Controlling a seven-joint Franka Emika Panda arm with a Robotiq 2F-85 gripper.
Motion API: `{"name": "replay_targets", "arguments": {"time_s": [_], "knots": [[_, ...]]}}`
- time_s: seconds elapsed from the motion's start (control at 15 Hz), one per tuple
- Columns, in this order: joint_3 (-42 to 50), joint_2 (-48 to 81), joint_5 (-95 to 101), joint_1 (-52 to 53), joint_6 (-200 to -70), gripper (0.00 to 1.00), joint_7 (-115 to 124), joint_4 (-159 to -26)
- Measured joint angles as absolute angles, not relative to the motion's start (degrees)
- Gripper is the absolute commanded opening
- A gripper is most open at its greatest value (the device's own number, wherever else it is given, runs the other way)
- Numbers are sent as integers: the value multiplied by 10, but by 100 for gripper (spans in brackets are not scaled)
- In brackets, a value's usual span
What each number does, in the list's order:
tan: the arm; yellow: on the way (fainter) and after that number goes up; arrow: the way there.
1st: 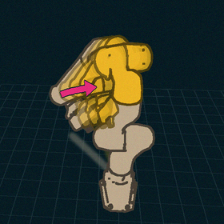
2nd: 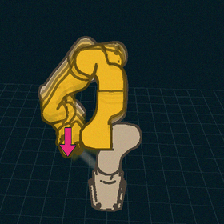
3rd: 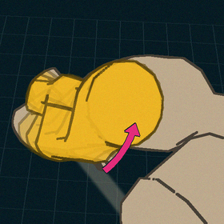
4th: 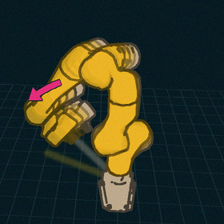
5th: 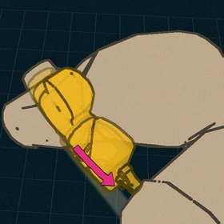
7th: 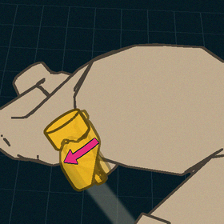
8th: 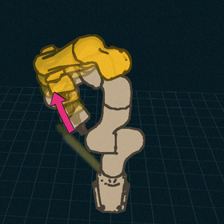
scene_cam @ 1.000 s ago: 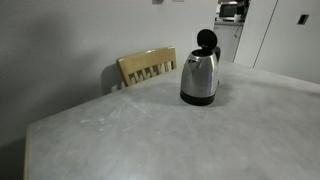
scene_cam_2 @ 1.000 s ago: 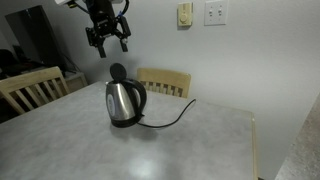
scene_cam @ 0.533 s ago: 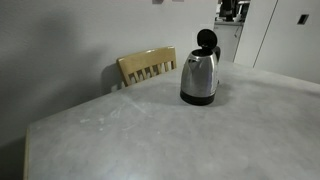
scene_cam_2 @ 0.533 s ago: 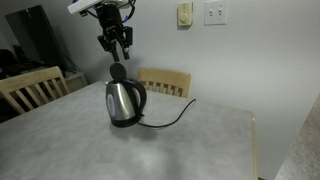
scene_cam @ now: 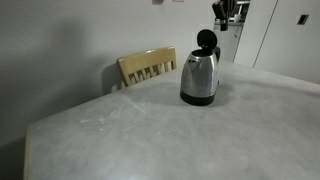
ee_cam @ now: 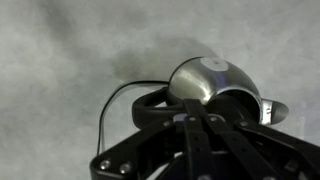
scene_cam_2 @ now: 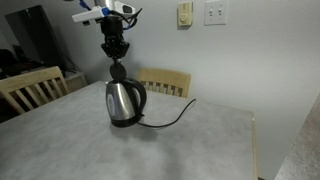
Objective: Close the kettle lid.
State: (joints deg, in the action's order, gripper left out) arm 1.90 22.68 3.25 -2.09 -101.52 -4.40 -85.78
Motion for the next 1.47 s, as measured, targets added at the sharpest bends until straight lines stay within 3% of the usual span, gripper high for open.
{"name": "replay_targets", "arguments": {"time_s": [1.47], "knots": [[2,266,-138,-47,-1031,0,-134,-827]]}}
